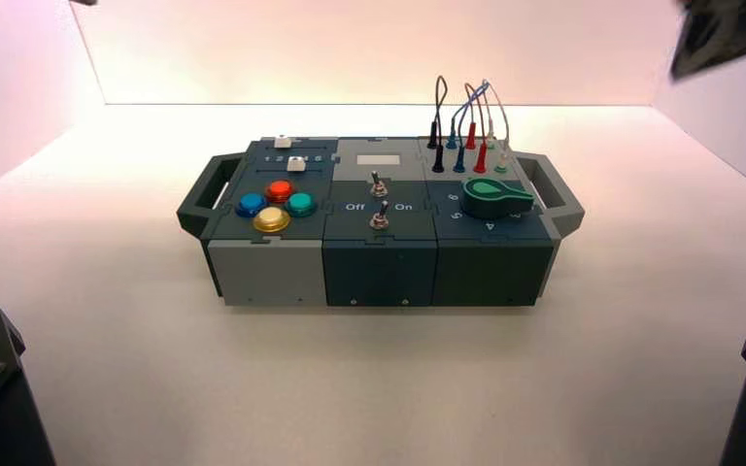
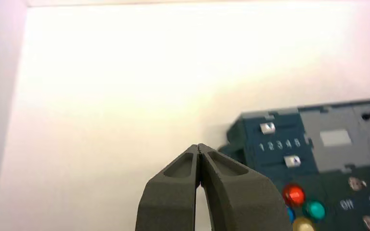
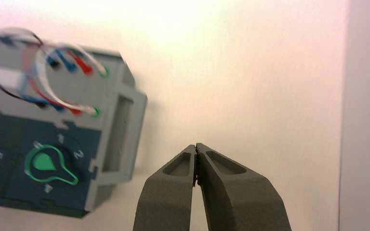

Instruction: Move the box to the left.

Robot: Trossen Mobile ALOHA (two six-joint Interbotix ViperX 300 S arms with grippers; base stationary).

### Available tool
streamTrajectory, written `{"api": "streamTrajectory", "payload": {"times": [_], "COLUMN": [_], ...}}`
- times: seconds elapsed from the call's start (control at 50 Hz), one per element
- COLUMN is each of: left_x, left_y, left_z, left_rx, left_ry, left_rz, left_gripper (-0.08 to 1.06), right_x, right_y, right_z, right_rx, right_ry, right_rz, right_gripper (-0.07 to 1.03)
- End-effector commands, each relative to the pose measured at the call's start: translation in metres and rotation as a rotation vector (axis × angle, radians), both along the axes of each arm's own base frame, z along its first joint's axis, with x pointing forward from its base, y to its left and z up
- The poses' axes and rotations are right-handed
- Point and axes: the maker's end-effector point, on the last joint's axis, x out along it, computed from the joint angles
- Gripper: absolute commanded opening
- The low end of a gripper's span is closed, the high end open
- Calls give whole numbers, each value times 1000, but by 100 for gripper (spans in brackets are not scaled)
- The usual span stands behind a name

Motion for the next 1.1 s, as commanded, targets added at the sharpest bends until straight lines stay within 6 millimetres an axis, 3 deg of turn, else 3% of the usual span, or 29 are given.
{"api": "streamTrajectory", "payload": {"times": [0.02, 0.08, 0.12, 0.24, 0.38, 0.84, 1.1], "left_x": [6, 5, 4, 2, -1, -4, -5], "left_y": [-11, -11, -12, -11, -10, -10, -10], "left_z": [23, 24, 31, 38, 37, 26, 28], "left_rx": [-7, -6, -9, -12, -11, -3, -1], "left_ry": [-51, -57, -89, -133, -142, -99, -104], "left_rz": [-37, -40, -41, -38, -37, -43, -45], "left_gripper": [-3, -3, -3, -3, -3, -3, -3], "right_x": [13, 16, 18, 24, 35, 48, 44], "right_y": [1, 2, 3, 7, 24, 62, 62], "right_z": [-12, -19, -37, -57, -77, -93, -105], "right_rx": [-11, -13, -20, -14, 22, 23, 13], "right_ry": [105, 142, 234, 323, 400, 441, 474], "right_rz": [-8, -10, -14, -18, -10, 70, 77], "right_gripper": [-2, -2, -2, -2, -2, -2, -2]}}
